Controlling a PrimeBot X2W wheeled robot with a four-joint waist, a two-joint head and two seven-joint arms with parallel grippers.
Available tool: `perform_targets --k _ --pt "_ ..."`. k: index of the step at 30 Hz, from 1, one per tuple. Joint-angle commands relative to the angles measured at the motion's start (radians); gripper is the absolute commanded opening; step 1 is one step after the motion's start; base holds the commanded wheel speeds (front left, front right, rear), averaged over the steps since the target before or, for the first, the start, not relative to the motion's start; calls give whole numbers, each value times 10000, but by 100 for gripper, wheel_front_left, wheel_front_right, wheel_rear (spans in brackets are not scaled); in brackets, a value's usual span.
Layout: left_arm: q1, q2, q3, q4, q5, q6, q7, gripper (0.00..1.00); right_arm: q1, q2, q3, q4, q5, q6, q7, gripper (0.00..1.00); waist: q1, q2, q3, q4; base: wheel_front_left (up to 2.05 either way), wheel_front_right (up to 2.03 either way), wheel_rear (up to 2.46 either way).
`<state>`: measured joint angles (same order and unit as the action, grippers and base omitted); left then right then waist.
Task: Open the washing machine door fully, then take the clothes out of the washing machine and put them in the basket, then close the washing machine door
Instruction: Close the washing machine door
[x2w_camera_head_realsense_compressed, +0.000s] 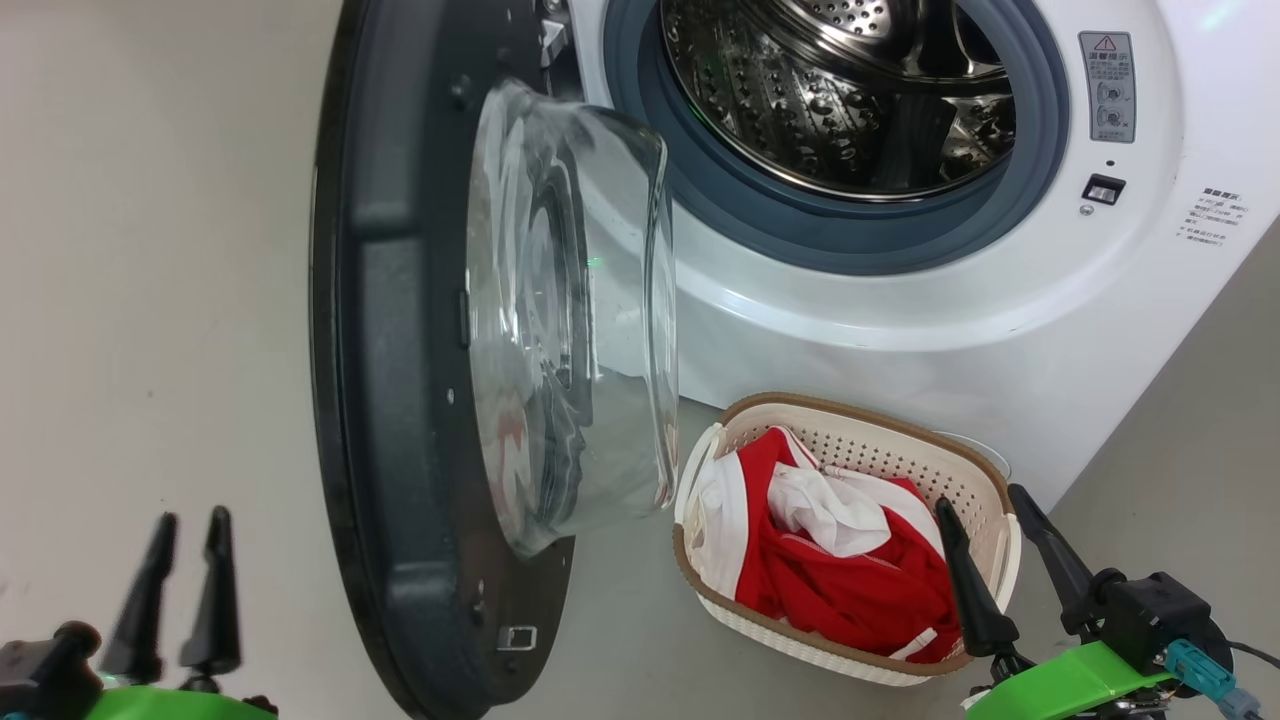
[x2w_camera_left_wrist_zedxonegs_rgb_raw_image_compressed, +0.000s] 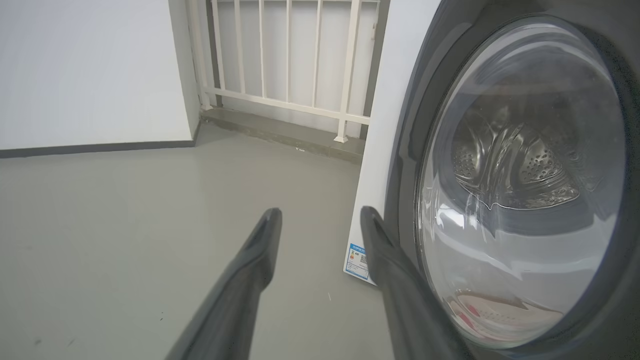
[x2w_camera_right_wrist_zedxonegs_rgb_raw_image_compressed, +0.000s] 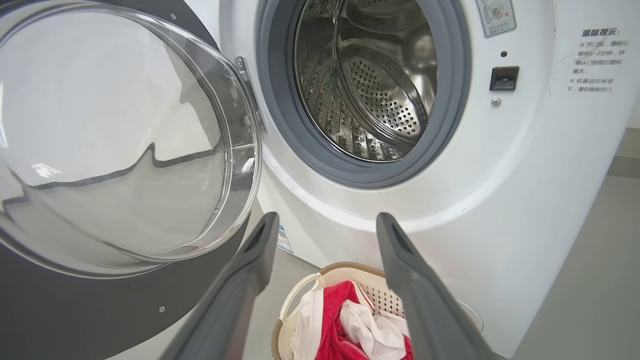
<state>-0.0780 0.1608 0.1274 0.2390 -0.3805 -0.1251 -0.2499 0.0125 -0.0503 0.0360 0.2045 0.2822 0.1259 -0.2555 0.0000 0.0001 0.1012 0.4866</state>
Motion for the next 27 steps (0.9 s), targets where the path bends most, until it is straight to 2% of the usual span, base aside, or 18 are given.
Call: perform_targets --k 1,4,9,12,14,18,21,22,23,27 --pt "-340 371 258 -195 -187 -56 -118 0 -150 -5 246 -240 67 48 -63 100 0 -1 1 -7 0 0 0" --pt "-507 559 97 -242 -912 -56 -118 0 -128 -3 251 -238 71 48 -63 100 0 -1 8 -11 0 0 0" --pt "-870 1275 -237 -264 -2115 -56 -118 0 -200 -1 264 -191 70 48 -63 100 0 -1 80 -30 0 0 0" --pt "-1096 1705 -464 -242 -3281 -56 -118 0 -253 -1 303 -155 93 48 -63 100 0 -1 104 -71 0 0 0" --pt "-1227 1979 -764 -357 -4450 -56 -118 0 -274 -1 336 -144 105 48 -63 100 0 -1 119 -105 0 0 0" --pt "-1361 2786 -1295 -921 -6554 -56 -118 0 -307 0 354 -145 117 48 -63 100 0 -1 161 -179 0 0 0" --pt "-1324 3593 -2076 -1514 -8044 -56 -86 0 -329 0 357 -153 119 48 -63 100 0 -1 192 -231 0 0 0" --pt "-1312 3890 -2353 -1740 -8438 -56 -67 0 -334 0 362 -153 120 48 -63 100 0 -1 201 -247 0 0 0" --pt "-1312 3890 -2353 -1740 -8438 -56 -67 0 -334 0 362 -153 120 48 -63 100 0 -1 201 -247 0 0 0" --pt "-1330 4900 -3208 -2647 -9659 -56 -54 0 -368 0 381 -175 121 48 -63 100 0 -1 262 -307 0 0 0"
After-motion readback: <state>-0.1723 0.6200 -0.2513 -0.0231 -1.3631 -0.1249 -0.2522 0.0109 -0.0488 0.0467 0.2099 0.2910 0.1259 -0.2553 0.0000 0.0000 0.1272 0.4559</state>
